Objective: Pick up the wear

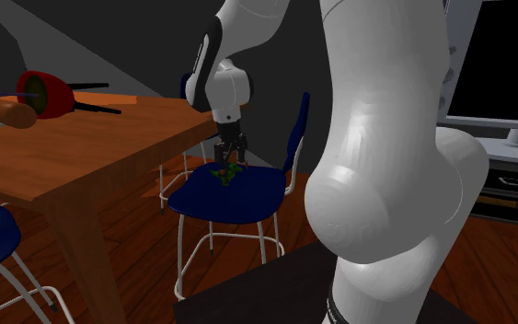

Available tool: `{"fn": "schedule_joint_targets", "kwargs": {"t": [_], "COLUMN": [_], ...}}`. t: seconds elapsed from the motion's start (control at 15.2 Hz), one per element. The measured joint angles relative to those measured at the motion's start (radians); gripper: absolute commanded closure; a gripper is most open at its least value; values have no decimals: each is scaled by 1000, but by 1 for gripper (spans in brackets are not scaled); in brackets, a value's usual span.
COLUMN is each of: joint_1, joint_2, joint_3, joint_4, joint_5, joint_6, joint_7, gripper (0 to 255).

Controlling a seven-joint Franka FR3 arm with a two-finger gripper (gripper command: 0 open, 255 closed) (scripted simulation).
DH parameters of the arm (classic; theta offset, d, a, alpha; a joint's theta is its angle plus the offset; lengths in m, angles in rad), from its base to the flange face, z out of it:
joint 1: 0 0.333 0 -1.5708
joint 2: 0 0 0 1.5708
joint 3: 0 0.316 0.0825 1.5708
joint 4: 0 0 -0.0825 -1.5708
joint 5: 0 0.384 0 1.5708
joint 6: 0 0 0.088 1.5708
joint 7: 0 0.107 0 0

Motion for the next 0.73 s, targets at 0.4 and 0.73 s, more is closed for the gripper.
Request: {"fn": "schedule_joint_targets", "kwargs": {"t": [0.4,0.73], "joint_1": [-1,-1], "joint_2": [22,22], "joint_3": [2,2], "joint_4": [-5,-5], "joint_5": [3,3], "joint_6": [27,28], "joint_7": [0,0], "gripper": [255,255]}}
